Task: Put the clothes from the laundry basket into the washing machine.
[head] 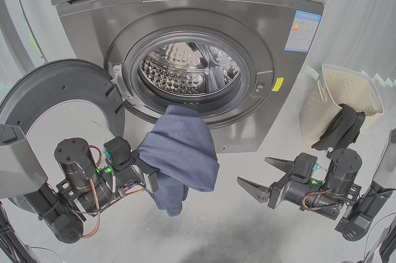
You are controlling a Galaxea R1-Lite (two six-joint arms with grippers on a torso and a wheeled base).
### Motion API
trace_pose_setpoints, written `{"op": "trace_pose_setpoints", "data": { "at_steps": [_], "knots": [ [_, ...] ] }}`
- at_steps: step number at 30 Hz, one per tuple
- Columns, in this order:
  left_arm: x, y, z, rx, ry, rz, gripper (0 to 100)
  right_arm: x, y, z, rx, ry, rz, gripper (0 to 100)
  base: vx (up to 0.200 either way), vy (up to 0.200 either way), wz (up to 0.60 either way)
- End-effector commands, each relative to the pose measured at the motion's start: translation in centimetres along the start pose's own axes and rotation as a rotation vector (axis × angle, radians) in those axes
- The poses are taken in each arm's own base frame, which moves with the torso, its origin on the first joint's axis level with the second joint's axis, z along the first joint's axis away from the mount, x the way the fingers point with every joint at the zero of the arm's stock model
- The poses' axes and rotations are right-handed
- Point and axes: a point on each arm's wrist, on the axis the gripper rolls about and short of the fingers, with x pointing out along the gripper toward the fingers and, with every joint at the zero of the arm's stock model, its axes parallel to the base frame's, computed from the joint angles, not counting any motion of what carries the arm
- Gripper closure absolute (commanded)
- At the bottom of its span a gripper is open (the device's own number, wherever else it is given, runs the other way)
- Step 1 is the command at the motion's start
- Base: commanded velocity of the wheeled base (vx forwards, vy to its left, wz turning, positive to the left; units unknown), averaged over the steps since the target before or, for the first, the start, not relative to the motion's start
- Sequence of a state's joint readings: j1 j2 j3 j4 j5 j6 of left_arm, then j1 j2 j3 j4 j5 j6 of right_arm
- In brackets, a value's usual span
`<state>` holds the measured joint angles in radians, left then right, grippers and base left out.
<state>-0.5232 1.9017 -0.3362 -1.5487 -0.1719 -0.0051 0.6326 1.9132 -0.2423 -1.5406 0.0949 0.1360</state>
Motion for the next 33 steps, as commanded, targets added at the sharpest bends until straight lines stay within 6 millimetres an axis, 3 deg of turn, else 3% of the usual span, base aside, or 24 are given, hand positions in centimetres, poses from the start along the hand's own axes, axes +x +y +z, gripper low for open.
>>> {"op": "trace_pose_setpoints", "data": {
  "at_steps": [1,6,15,33],
  "knots": [
    [0.0,0.0,0.1,0.0,-0.004,0.0,100,0.2,-0.1,-0.3,0.002,0.009,-0.002,0,0.2,0.0,0.0],
    [0.1,-0.2,-0.2,0.0,0.006,-0.006,100,0.2,0.0,-0.3,0.001,0.013,0.001,0,0.2,0.0,0.0],
    [0.3,-0.9,-0.3,-0.002,0.011,-0.029,100,0.2,0.3,-0.5,0.002,0.019,0.012,0,0.0,0.0,0.0],
    [0.2,-2.2,-0.9,0.002,0.037,-0.073,100,0.1,1.1,-0.8,0.0,0.037,0.04,0,0.178,0.0,0.0]
  ]
}}
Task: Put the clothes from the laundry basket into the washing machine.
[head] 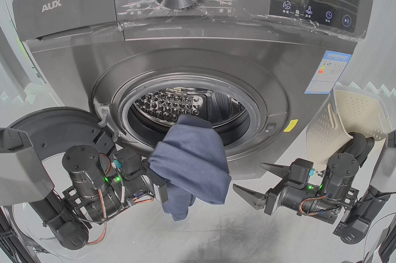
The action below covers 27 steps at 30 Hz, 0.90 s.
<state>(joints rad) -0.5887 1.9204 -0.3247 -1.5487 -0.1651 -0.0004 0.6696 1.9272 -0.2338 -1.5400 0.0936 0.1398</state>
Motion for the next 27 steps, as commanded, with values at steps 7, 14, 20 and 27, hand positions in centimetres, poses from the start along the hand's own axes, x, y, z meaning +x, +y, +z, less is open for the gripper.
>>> {"op": "trace_pose_setpoints", "data": {
  "at_steps": [7,14,20,27],
  "knots": [
    [0.2,-0.5,-0.1,0.0,0.001,-0.018,100,0.0,0.4,-0.2,-0.001,0.01,0.016,0,0.0,0.0,0.0],
    [1.4,-2.0,-0.5,-0.004,0.003,-0.064,100,-0.1,1.4,-0.2,-0.004,0.01,0.051,0,0.0,0.0,0.0],
    [5.3,-1.5,-1.5,-0.031,-0.022,-0.067,100,-0.4,2.1,-0.7,-0.008,0.032,0.076,0,0.0,0.0,0.0],
    [9.7,0.4,-3.1,-0.092,-0.062,-0.019,100,-0.6,2.6,-1.0,-0.009,0.05,0.091,0,0.0,0.0,0.0]
  ]
}}
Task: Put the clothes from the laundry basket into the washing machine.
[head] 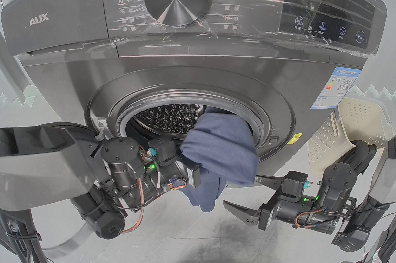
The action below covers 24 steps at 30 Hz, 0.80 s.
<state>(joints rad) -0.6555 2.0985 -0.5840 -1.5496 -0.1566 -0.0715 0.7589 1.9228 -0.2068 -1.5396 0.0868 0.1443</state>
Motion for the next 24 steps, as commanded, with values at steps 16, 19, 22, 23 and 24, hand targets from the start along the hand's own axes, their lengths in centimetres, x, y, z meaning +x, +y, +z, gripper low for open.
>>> {"op": "trace_pose_setpoints", "data": {
  "at_steps": [16,19,22,23,24],
  "knots": [
    [8.6,6.0,-4.5,-0.019,-0.12,0.152,100,-0.1,0.4,-0.1,-0.001,0.006,0.017,0,0.0,0.0,0.0],
    [10.4,7.3,-4.2,-0.01,-0.183,0.185,100,-0.1,0.5,-0.2,-0.002,0.008,0.018,0,0.0,0.0,0.0],
    [11.6,8.2,-3.4,-0.008,-0.21,0.24,100,0.0,0.5,-0.3,-0.001,0.012,0.018,0,0.0,0.0,0.0],
    [11.9,8.5,-3.2,-0.008,-0.21,0.254,100,0.0,0.5,-0.3,-0.001,0.011,0.018,0,0.0,0.0,0.0],
    [11.9,8.5,-3.2,-0.008,-0.21,0.254,100,0.0,0.5,-0.3,-0.001,0.011,0.018,0,0.0,0.0,0.0]
  ]
}}
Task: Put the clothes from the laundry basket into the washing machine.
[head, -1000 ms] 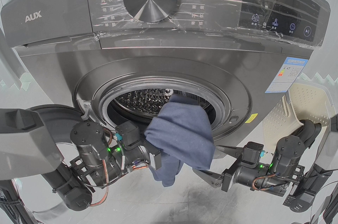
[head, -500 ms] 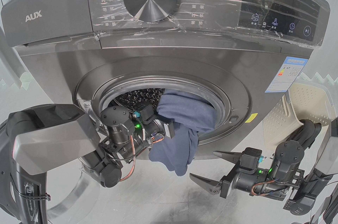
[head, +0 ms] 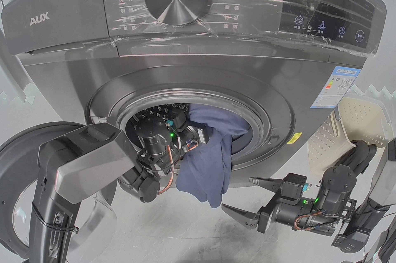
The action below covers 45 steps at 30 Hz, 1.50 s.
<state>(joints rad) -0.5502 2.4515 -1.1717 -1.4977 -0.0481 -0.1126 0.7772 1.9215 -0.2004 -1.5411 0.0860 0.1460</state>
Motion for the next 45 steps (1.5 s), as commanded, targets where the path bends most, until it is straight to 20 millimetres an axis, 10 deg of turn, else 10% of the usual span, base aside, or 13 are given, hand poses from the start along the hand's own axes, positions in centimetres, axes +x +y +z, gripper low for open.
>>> {"op": "trace_pose_setpoints", "data": {
  "at_steps": [1,16,28,29,45],
  "knots": [
    [2.0,1.6,-0.9,0.006,-0.007,0.074,100,0.1,0.0,-0.1,0.0,0.006,0.001,0,0.0,0.0,0.0],
    [6.7,3.7,1.2,0.013,-0.061,0.184,100,0.1,0.5,-0.4,0.003,0.016,0.007,0,0.0,0.0,0.0],
    [6.5,3.7,1.4,-0.027,-0.049,0.199,100,0.2,0.7,-0.6,0.003,0.022,0.006,0,0.0,0.0,0.0],
    [6.4,3.6,1.4,-0.035,-0.041,0.197,0,0.2,0.7,-0.6,0.003,0.022,0.006,0,0.0,0.0,0.0],
    [-0.1,0.2,2.9,-0.099,0.342,0.109,0,0.3,0.8,-0.6,0.002,0.025,0.01,0,0.0,0.0,0.0]
  ]
}}
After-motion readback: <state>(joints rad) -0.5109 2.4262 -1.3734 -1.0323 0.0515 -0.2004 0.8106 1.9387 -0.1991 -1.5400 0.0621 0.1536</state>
